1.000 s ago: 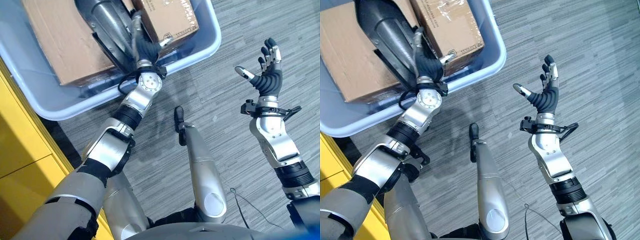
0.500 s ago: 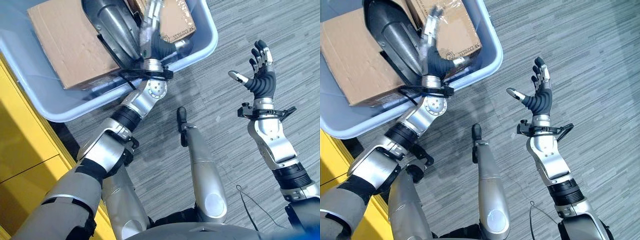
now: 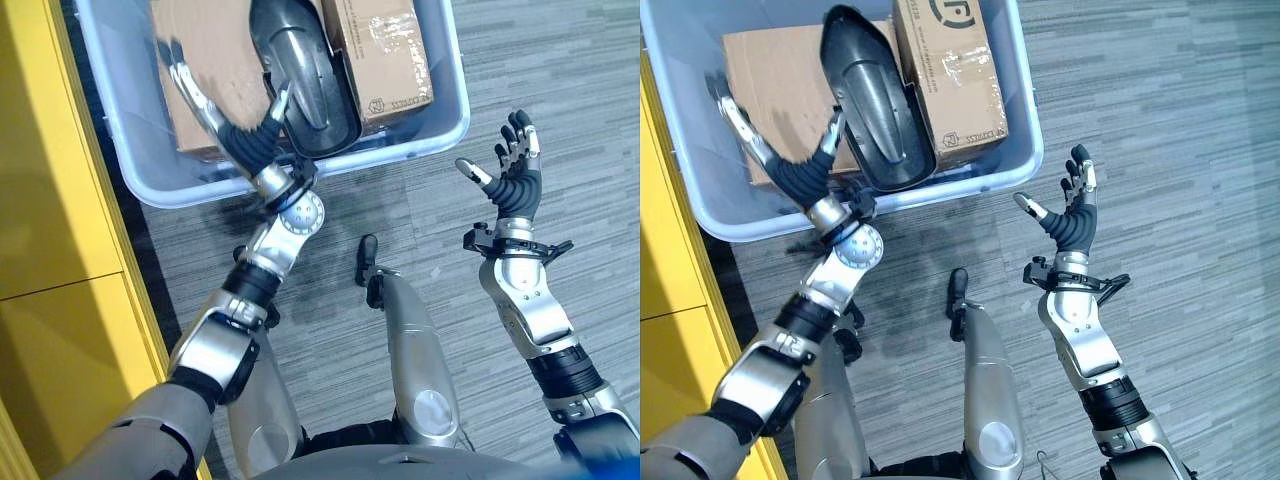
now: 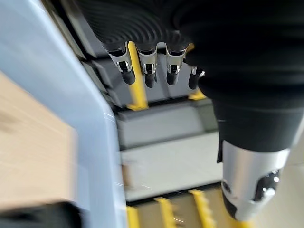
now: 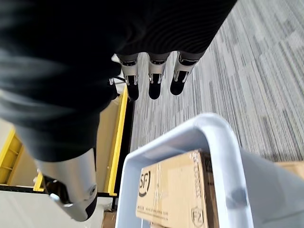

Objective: Move parts from the plastic box to the shelf.

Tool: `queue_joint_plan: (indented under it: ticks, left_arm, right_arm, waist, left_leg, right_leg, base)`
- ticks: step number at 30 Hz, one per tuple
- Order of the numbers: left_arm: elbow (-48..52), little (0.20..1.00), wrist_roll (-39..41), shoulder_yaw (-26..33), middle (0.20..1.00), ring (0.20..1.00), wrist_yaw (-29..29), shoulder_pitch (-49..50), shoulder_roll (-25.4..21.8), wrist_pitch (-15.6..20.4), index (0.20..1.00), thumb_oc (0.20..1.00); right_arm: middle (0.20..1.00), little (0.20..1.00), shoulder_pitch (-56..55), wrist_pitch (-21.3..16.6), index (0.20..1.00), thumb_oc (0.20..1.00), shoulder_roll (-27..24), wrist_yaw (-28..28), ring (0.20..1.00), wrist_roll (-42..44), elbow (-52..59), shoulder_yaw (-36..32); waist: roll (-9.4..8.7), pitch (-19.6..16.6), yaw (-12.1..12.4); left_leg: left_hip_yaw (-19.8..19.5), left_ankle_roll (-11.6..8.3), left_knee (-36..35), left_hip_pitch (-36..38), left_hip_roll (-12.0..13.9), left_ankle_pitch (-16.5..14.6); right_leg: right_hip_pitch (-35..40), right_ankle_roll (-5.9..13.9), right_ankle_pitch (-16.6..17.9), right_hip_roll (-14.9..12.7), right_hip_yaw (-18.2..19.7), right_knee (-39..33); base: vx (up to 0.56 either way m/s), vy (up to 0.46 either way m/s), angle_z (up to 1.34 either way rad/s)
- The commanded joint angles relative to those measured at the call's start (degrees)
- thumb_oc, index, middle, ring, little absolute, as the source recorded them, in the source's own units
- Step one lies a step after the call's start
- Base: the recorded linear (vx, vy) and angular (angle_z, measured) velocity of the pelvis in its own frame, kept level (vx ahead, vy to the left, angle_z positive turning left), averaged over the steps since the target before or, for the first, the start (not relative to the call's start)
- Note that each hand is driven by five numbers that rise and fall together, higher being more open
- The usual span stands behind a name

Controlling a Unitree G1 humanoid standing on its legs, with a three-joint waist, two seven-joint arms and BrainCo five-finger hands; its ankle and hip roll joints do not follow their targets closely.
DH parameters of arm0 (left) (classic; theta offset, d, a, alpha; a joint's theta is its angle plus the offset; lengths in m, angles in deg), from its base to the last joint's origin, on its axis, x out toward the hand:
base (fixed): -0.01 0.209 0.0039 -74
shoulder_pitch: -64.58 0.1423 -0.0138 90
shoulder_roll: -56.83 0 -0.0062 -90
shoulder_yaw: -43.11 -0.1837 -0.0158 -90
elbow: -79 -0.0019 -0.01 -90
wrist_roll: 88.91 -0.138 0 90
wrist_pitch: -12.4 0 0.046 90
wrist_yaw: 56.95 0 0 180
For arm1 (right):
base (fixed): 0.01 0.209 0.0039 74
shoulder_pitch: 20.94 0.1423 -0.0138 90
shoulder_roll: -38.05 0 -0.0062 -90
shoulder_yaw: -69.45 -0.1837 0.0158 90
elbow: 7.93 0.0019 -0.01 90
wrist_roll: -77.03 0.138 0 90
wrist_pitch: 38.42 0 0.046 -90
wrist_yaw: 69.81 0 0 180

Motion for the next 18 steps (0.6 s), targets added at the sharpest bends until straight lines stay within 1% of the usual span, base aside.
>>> queue_joint_plan:
  ticks: [1,2,3,4,5,6,7,9,10,11,13,15,16,18]
  left_arm:
    - [1.49,1.000,2.08,-0.07,1.000,1.000,3.30,-4.68,-1.00,0.99,1.000,1.000]
    - [1.55,1.000,4.67,-0.35,1.000,1.000,5.86,-4.36,-0.65,0.58,1.000,1.000]
    - [1.45,1.000,8.38,-0.68,1.000,1.000,10.49,-4.23,-0.44,-0.33,1.000,1.000]
    - [1.01,1.000,13.30,-1.29,1.000,1.000,15.07,-4.07,0.24,-0.02,1.000,1.000]
    - [0.51,1.000,16.56,-1.89,1.000,1.000,17.72,-3.96,1.05,0.46,1.000,1.000]
    - [0.38,1.000,17.26,-2.14,1.000,1.000,19.39,-3.67,1.66,-0.17,1.000,1.000]
    - [0.70,1.000,17.51,-2.74,1.000,1.000,19.60,-3.25,2.10,-1.41,1.000,1.000]
    - [1.45,1.000,22.10,-2.85,1.000,1.000,17.83,-2.95,2.84,-2.18,1.000,1.000]
    - [1.58,1.000,26.07,-2.47,1.000,1.000,18.51,-2.75,3.03,-2.91,1.000,1.000]
    - [1.22,1.000,29.98,-2.02,1.000,1.000,19.42,-2.46,3.45,-5.12,1.000,1.000]
    - [-0.25,1.000,28.75,-1.78,1.000,1.000,18.34,-2.42,3.75,-8.95,1.000,1.000]
    - [-1.54,1.000,28.30,-1.88,1.000,1.000,18.68,-3.23,3.42,-9.27,1.000,1.000]
    - [-2.47,1.000,30.27,-1.70,1.000,1.000,21.03,-4.53,2.62,-11.65,1.000,1.000]
    - [-3.60,1.000,31.69,-1.69,1.000,1.000,20.53,-5.97,2.16,-11.93,1.000,1.000]
  right_arm:
    - [1.000,1.000,1.01,-1.25,1.000,1.000,-0.69,0.42,1.000,-2.16,3.35,-1.76]
    - [1.000,1.000,1.40,-1.05,1.000,1.000,-0.91,0.50,1.000,-2.37,3.14,-1.77]
    - [1.000,1.000,1.95,-0.76,1.000,1.000,-1.11,0.86,1.000,-2.61,2.84,-1.56]
    - [1.000,1.000,2.30,-0.28,1.000,1.000,-1.27,1.21,1.000,-2.69,2.66,-1.46]
    - [1.000,1.000,2.69,0.57,1.000,1.000,-1.56,1.38,1.000,-2.27,2.62,-1.53]
    - [1.000,1.000,2.98,1.34,1.000,1.000,-1.70,1.53,1.000,-2.13,2.49,-1.55]
    - [1.000,1.000,3.25,2.18,1.000,1.000,-1.86,1.29,1.000,-1.95,2.45,-1.59]
    - [1.000,1.000,3.85,3.33,1.000,1.000,-2.16,0.78,1.000,-2.61,2.25,-1.73]
    - [1.000,1.000,4.22,3.65,1.000,1.000,-2.26,0.75,1.000,-2.95,2.01,-1.67]
    - [1.000,1.000,4.80,4.41,1.000,1.000,-2.35,1.12,1.000,-3.24,1.58,-1.62]
    - [1.000,1.000,5.38,5.18,1.000,1.000,-2.36,1.04,1.000,-2.58,1.21,-1.66]
    - [1.000,1.000,5.72,5.10,1.000,1.000,-2.67,0.69,1.000,-2.00,0.97,-1.81]
    - [1.000,1.000,6.40,5.62,1.000,1.000,-2.97,0.27,1.000,-1.68,1.30,-1.64]
    - [1.000,1.000,7.03,6.40,1.000,1.000,-3.26,-0.31,1.000,-1.36,1.50,-1.54]
  waist:
    - [-0.89,-1.80,0.59]
    - [-0.90,-1.80,0.77]
    - [-0.83,-1.80,0.95]
    - [-0.78,-1.80,1.00]
    - [-0.80,-1.80,0.97]
    - [-0.79,-1.80,0.94]
    - [-0.90,-1.80,0.82]
    - [-0.94,-1.80,0.67]
    - [-0.87,-1.80,0.62]
    - [-0.85,-1.80,0.60]
    - [-0.98,-1.80,0.51]
    - [-1.26,-1.80,0.35]
    - [-1.72,-1.80,0.05]
    - [-1.86,-1.80,-0.42]
  left_leg:
    - [0.47,-2.83,2.20,1.26,-2.09,-6.68]
    - [0.31,-3.13,1.25,1.62,-2.04,-5.99]
    - [0.00,-3.38,0.91,1.56,-2.03,-5.61]
    - [-0.15,-3.53,0.68,1.51,-1.88,-5.19]
    - [-0.34,-3.59,0.66,1.51,-1.72,-4.97]
    - [-0.47,-3.59,0.69,1.49,-1.62,-4.93]
    - [-0.38,-3.78,0.55,1.48,-1.22,-4.48]
    - [-0.14,-4.21,0.00,1.46,-0.73,-3.59]
    - [-0.05,-4.34,-0.10,1.40,-0.56,-3.38]
    - [-0.11,-4.49,0.36,0.96,-0.27,-3.37]
    - [-0.15,-4.60,1.15,0.39,0.17,-3.48]
    - [-0.12,-4.67,1.70,0.06,0.51,-3.67]
    - [0.07,-4.83,2.74,-0.72,1.26,-3.75]
    - [0.30,-4.85,3.74,-1.19,1.65,-4.02]
  right_leg:
    - [1.31,6.28,1.84,1.39,1.15,-4.01]
    - [1.70,6.35,1.96,1.34,0.80,-4.58]
    - [1.73,6.36,2.00,1.19,0.57,-4.61]
    - [1.63,6.40,2.05,1.03,0.31,-4.27]
    - [1.58,6.37,1.94,0.96,0.19,-3.81]
    - [1.46,6.33,1.77,0.97,0.18,-3.43]
    - [1.44,6.27,1.67,1.06,0.01,-3.26]
    - [1.27,6.00,1.46,1.36,-0.01,-3.14]
    - [1.10,5.92,1.34,1.42,0.04,-2.99]
    - [0.73,5.81,1.12,1.47,0.14,-2.47]
    - [0.31,5.70,0.89,1.54,0.16,-1.70]
    - [0.06,5.63,0.68,1.63,0.10,-1.26]
    - [-0.67,5.35,0.48,1.67,-0.15,-0.52]
    - [-1.27,5.10,0.30,1.90,0.03,0.14]
  base:
    - [-0.01,-0.026,0.10]
    - [-0.01,-0.013,0.12]
    - [0.00,-0.015,0.08]
    - [0.02,-0.025,0.05]
    - [0.04,-0.027,0.03]
    - [0.05,-0.016,0.04]
    - [0.05,0.012,0.02]
    - [0.03,0.040,-0.01]
    - [0.02,0.042,-0.04]
    - [0.02,0.028,-0.07]
    - [0.03,-0.010,-0.09]
    - [0.03,-0.036,-0.09]
    - [0.03,-0.028,-0.04]
    - [0.04,-0.003,-0.04]
